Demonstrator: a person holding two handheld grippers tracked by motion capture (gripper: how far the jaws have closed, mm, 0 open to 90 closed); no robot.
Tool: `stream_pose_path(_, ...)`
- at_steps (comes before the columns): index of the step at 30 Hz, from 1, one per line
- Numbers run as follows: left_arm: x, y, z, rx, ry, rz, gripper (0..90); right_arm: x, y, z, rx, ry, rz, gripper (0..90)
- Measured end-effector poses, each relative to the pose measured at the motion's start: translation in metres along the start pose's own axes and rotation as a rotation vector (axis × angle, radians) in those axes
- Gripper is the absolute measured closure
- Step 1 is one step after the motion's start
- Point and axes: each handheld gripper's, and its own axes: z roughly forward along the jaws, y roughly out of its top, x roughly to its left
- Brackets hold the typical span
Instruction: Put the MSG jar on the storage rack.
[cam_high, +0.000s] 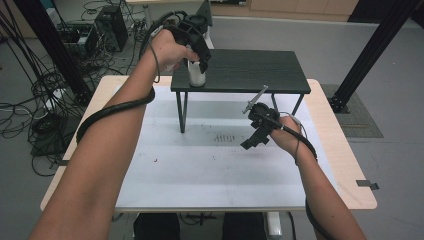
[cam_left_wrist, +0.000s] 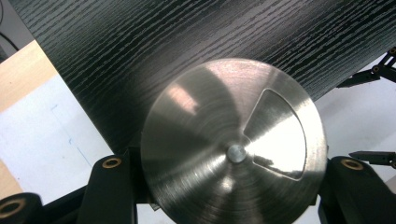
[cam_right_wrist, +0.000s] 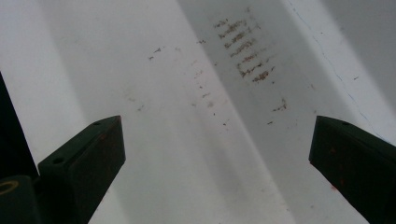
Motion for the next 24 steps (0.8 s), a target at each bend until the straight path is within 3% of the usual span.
stream_pose_path(11,0.0011,0.0002,0.0004,0.007,-0.004,0.005,41.1,0.0006,0.0003,-0.0013,0.0,-0.001,0.002,3.6)
stream_pose_path(14,0.0021,0.001,0.0013,0.01,0.001,-0.01,24.9,0.0004,0.0003,-0.0008,0.004,0.0,-0.001,3.6)
stream_pose_path(16,0.0023,0.0001,0.001,0.009,0.001,0.009,20.6,0.0004,-0.0003,-0.0006,0.002,0.0,0.001,3.6)
stream_pose_path(18,0.0023,0.0005,0.002,0.013,-0.005,0.002,11.0,0.0006,-0.0007,-0.0001,-0.001,0.0,0.002,3.6)
stream_pose_path(22,0.0057,-0.0009,0.0035,0.008,-0.023,0.008,0.2,0.0002,0.0,0.0006,0.003,0.001,0.007,3.6)
stream_pose_path(24,0.005,-0.0029,0.0032,-0.001,-0.014,0.005,0.3,0.0002,-0.0004,0.0008,0.0,0.002,0.004,3.6)
